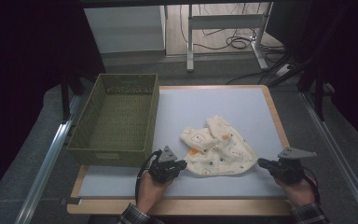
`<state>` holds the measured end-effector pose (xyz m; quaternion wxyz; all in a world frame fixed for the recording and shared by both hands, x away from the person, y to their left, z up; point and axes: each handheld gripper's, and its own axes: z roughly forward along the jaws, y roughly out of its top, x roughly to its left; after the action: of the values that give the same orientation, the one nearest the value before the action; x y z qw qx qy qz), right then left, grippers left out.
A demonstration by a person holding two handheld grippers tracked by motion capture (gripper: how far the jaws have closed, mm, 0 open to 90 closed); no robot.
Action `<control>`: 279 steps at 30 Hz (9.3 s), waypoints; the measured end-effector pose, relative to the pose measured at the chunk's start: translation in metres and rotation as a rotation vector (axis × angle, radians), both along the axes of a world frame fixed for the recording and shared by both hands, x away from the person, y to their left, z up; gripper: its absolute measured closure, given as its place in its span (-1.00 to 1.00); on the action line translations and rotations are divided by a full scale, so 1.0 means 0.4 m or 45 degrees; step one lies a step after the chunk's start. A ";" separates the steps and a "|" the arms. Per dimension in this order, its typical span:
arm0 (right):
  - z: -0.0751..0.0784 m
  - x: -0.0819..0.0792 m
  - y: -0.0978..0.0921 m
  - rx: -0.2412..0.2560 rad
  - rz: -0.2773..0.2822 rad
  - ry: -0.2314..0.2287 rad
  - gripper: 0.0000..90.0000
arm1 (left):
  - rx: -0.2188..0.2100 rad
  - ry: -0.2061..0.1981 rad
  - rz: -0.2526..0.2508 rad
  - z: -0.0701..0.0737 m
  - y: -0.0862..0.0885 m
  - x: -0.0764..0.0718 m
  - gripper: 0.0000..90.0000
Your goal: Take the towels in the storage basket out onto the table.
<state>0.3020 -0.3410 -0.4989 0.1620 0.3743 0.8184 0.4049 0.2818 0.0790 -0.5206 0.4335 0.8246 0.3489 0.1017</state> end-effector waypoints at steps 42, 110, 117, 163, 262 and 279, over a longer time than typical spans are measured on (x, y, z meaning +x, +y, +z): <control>-0.057 0.167 0.088 -0.081 -0.125 0.065 0.95 | 0.159 0.018 0.113 -0.043 -0.071 0.110 0.54; -0.057 0.311 0.065 -0.063 -0.269 0.059 0.83 | 0.121 0.062 0.302 -0.038 -0.086 0.352 0.96; -0.027 0.310 0.077 -0.093 -0.245 0.018 0.95 | 0.063 -0.007 0.345 0.006 -0.080 0.389 0.98; -0.041 0.477 0.073 -0.190 -0.253 0.067 0.91 | 0.152 0.015 0.262 -0.041 -0.109 0.515 0.90; 0.001 -0.097 0.009 0.009 0.005 -0.013 0.66 | -0.065 -0.118 0.175 -0.028 0.029 -0.020 0.47; -0.011 -0.094 0.013 0.026 0.013 0.030 0.55 | -0.121 -0.018 0.080 -0.041 0.025 -0.007 0.43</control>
<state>0.2645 -0.3358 -0.5033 0.1462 0.3764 0.8180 0.4096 0.2789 0.0888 -0.5370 0.4711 0.7911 0.3761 0.1044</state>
